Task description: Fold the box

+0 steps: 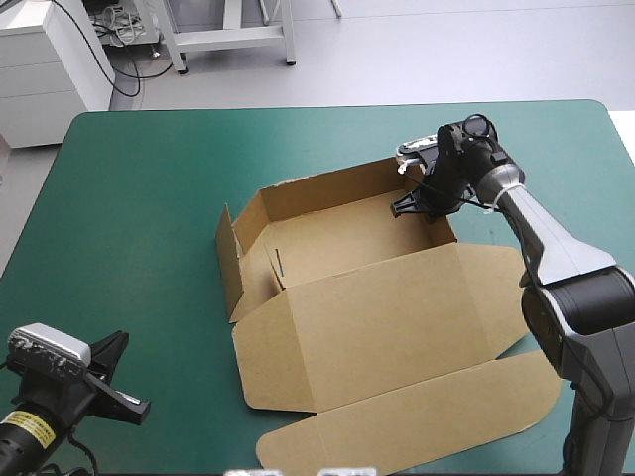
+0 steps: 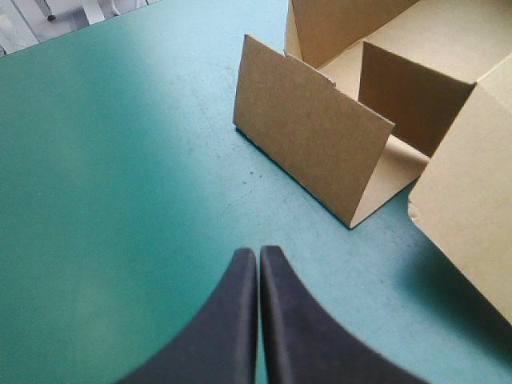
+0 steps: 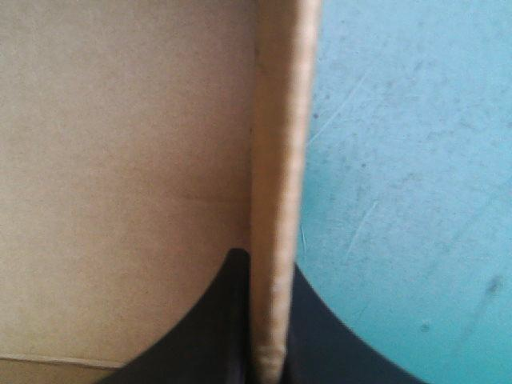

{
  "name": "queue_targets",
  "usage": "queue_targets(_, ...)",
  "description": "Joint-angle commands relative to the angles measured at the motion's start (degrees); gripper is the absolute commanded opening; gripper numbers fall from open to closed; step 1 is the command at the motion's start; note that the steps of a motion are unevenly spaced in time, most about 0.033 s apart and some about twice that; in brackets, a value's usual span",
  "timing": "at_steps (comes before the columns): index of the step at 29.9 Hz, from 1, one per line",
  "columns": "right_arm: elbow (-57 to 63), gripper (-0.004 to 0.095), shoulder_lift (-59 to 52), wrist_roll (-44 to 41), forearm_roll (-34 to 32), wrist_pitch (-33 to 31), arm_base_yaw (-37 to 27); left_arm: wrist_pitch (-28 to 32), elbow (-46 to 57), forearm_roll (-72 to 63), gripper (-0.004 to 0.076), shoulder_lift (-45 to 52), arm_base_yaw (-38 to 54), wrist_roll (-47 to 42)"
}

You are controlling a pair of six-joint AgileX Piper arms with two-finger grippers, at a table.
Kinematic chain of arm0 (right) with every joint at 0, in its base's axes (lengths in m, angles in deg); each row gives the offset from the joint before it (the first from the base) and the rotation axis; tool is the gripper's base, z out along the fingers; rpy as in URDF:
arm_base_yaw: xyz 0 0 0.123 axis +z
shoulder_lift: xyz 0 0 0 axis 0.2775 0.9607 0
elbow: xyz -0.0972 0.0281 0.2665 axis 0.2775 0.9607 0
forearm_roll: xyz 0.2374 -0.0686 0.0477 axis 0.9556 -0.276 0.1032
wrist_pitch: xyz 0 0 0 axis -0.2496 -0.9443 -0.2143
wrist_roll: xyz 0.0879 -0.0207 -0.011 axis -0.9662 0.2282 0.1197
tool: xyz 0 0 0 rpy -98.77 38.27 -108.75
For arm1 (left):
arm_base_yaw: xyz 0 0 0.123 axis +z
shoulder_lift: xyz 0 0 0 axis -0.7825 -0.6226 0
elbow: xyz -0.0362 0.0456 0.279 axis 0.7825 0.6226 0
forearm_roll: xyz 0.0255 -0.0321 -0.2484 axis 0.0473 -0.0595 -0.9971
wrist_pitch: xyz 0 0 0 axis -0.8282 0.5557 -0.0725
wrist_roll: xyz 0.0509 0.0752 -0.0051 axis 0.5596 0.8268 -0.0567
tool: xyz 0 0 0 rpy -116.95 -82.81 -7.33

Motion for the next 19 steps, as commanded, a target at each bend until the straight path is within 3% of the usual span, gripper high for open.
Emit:
queue_targets(1, -2.46, -0.0022, -7.63, -0.05, -0.82, 0.75, -0.21, 3.84, -1.40, 0.36, -0.0008, -0.60, -0.07, -0.58)
queue_targets(12, -2.46, -0.0022, -25.71, -1.60, -5.63, 0.75, -0.21, 3.84, -1.40, 0.11, 0.0025, -0.60, -0.07, 0.86)
queue_targets(15, -2.46, -0.0022, -29.50, -2.07, -7.05, 0.75, -0.21, 3.96, -1.40, 0.11, 0.0132, -0.60, -0.07, 4.75)
queue_targets(19, -2.46, -0.0022, -33.10, -2.21, -7.50, 0.75, -0.21, 4.82, -1.40, -0.18, 0.0361, -0.60, -0.07, 5.25)
